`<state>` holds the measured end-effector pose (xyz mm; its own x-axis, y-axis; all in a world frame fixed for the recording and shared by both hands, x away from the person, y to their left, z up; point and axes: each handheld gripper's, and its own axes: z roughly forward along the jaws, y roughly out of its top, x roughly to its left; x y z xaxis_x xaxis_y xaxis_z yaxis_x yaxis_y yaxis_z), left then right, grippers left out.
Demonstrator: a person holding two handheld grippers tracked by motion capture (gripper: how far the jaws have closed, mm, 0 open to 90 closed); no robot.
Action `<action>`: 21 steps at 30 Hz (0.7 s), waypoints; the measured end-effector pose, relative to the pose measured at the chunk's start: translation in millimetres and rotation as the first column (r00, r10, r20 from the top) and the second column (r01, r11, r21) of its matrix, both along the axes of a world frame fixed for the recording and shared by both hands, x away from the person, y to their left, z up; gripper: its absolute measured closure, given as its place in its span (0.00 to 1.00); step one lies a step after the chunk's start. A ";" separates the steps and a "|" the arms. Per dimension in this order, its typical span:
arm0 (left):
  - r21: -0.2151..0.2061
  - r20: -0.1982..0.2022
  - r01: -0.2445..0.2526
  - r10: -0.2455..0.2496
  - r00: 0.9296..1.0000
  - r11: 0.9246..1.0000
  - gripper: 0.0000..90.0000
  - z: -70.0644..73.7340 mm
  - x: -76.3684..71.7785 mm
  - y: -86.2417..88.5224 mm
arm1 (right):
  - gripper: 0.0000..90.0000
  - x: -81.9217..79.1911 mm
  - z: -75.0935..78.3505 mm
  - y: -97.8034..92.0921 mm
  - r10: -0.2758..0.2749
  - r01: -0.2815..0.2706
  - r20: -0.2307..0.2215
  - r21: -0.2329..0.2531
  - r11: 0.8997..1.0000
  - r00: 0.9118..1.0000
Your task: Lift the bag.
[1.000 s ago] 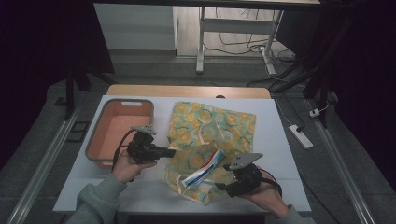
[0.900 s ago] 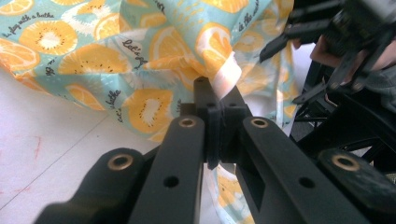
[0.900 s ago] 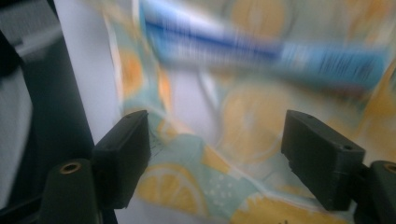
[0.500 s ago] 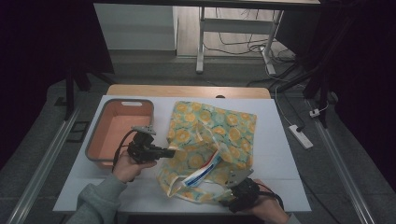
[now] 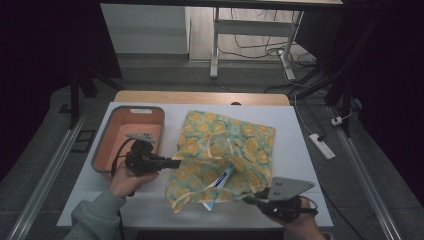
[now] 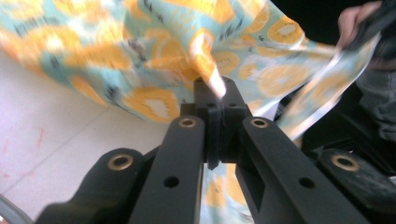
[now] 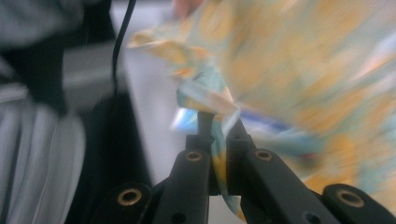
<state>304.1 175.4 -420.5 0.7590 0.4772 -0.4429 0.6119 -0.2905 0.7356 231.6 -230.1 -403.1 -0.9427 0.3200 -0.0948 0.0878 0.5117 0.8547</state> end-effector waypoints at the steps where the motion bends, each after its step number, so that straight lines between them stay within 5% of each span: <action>1: -0.003 0.010 -0.006 0.006 1.000 1.000 0.99 3.8 0.3 1.5 | 1.00 4.7 13.9 -5.6 -0.022 0.021 0.030 0.044 0.999 0.999; 9: -0.069 0.075 -0.040 0.045 0.996 0.997 0.99 46.8 18.4 11.6 | 1.00 50.8 74.3 -26.8 -0.157 0.136 0.109 0.175 0.975 0.982; 12: -0.109 0.107 -0.057 0.069 0.992 0.992 0.99 63.6 25.7 14.0 | 1.00 69.7 94.5 -32.7 -0.216 0.186 0.115 0.227 0.956 0.969; 14: -0.165 0.123 -0.069 0.090 0.988 0.984 0.99 77.6 28.7 22.3 | 1.00 82.2 109.1 -39.2 -0.260 0.222 0.109 0.279 0.934 0.959; 16: -0.188 0.143 -0.093 0.121 0.982 0.978 0.99 89.5 31.9 30.0 | 1.00 93.4 122.7 -45.4 -0.306 0.260 0.126 0.289 0.921 0.944; 19: -0.163 0.159 -0.140 0.166 0.973 0.977 0.99 96.7 39.7 32.9 | 1.00 109.3 133.9 -50.9 -0.351 0.300 0.126 0.308 0.903 0.928; 21: -0.110 0.147 -0.160 0.175 0.974 0.981 0.99 89.2 47.8 26.0 | 1.00 121.1 130.7 -47.9 -0.363 0.322 0.107 0.283 0.904 0.925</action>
